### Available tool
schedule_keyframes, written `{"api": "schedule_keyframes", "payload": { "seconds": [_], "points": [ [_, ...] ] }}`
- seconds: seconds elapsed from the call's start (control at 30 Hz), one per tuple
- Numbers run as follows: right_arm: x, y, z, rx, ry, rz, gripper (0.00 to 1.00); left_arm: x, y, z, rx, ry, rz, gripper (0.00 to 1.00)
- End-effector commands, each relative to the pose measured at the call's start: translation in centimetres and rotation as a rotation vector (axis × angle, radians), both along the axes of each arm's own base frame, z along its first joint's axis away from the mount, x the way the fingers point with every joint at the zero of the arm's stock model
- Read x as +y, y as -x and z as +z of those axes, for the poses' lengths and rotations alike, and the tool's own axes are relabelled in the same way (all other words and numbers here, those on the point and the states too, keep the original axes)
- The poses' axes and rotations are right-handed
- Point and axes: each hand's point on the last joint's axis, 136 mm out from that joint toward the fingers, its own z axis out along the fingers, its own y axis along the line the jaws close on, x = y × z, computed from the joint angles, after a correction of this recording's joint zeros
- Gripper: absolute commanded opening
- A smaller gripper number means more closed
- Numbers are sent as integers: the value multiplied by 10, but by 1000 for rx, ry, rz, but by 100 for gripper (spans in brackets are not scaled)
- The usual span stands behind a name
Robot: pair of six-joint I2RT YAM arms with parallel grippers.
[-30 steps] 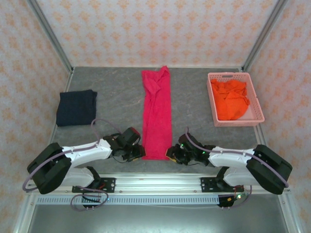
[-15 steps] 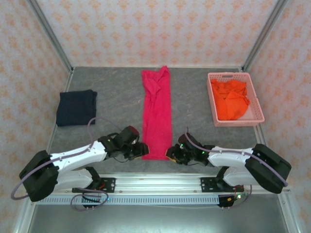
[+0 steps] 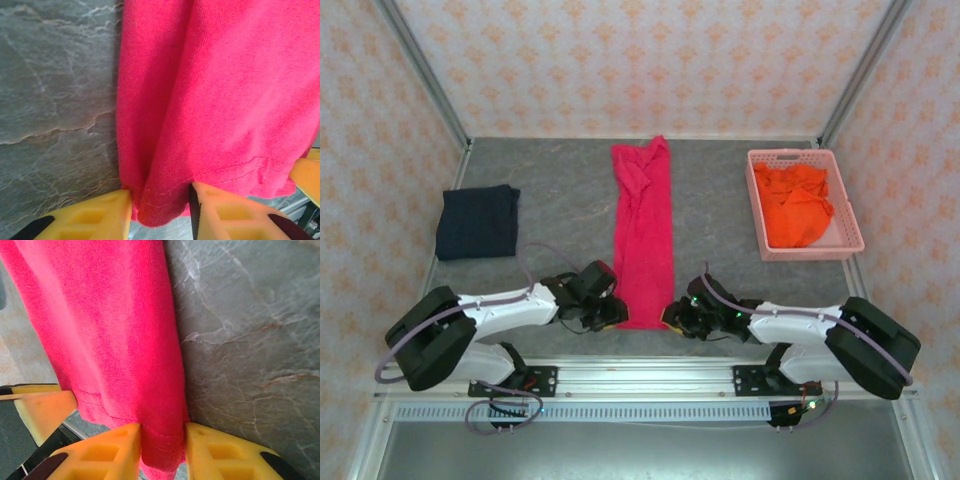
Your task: Fold and stack the t-shirts
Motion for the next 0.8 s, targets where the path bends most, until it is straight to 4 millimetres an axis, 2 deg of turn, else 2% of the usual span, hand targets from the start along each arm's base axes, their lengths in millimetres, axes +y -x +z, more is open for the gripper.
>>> {"api": "schedule_keyframes", "payload": {
  "seconds": [0.0,0.1,0.27,0.43,0.6,0.77],
  "points": [
    [-5,2,-4,-14,16,-3,28,-4,-4,4,-22,15,-20,31],
    [-4,2,-4,-16,15,1,22,-3,-4,7,-31,13,-20,17],
    [2,-1,2,-39,5,24,1,-7,-8,18,-51,33,-26,0],
    [2,-7,12,-91,1,29,0,-4,-11,32,-87,23,-27,0],
    [0,-18,42,-198,-6,23,0,0,-18,51,-128,-1,-37,0],
    [-3,-36,69,-284,17,29,0,6,-35,68,-165,-1,-23,0]
  ]
}}
